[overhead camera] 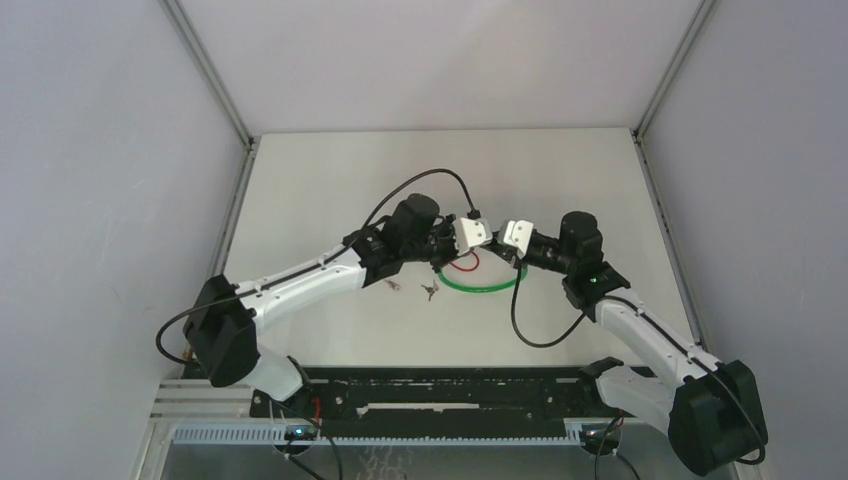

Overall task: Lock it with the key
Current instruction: Lock the lock at the center of the board.

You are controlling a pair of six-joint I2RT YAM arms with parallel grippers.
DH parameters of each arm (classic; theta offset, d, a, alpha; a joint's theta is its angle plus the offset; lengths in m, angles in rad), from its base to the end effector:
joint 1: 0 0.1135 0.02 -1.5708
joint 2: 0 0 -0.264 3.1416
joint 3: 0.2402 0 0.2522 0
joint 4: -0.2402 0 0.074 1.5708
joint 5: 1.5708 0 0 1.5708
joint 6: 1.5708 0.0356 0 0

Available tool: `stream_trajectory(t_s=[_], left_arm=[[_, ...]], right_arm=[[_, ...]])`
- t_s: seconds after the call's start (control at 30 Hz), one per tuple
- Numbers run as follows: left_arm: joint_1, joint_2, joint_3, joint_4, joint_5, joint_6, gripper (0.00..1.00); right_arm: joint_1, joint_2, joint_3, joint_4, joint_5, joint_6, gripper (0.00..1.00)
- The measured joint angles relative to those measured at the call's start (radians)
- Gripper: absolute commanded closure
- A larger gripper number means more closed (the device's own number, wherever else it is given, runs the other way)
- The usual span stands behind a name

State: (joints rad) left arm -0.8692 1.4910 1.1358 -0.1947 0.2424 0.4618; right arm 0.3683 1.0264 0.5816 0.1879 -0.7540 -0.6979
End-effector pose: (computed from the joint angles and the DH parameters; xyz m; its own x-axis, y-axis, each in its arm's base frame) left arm 0.2142 -0.2668 0.2910 0.0873 0.5669 -0.8192 0.9324 0.2431 0.2676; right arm 0.2029 0.1044 0.2627 0.3840 -0.3539 -0.8528 -0.8267 0.2797 -0.4882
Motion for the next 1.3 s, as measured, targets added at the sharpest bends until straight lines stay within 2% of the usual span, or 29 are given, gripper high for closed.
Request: stream_trajectory(t_s=[0.27,0.47,0.6,0.83,1.07,1.3], left_arm=[[-0.002,-0.001,-0.001,0.006,-0.005,-0.001,0.53],[0.004,-0.008,-0.007,-0.002,-0.005,0.000,0.47],[0.013,-0.032,-0.029,-0.024,-0.004,0.006,0.38],[0.041,-0.078,-0.044,-0.100,0.034,0.037,0.35],[0.131,-0.132,-0.027,-0.201,0.202,0.036,0.35],[0.192,-0.109,0.166,-0.325,0.367,0.026,0.35]], right_arm=[[-0.029,0.002,-0.002,-0.011,-0.034,0.020,1.00],[-0.029,0.008,-0.003,-0.009,-0.040,0.037,1.00],[-0.029,0.010,-0.003,-0.007,-0.040,0.049,1.00],[-0.030,0.010,-0.003,-0.006,-0.034,0.054,1.00],[-0.033,0.010,-0.005,-0.005,-0.033,0.055,1.00],[-0.033,0.006,-0.005,-0.006,-0.031,0.055,1.00]])
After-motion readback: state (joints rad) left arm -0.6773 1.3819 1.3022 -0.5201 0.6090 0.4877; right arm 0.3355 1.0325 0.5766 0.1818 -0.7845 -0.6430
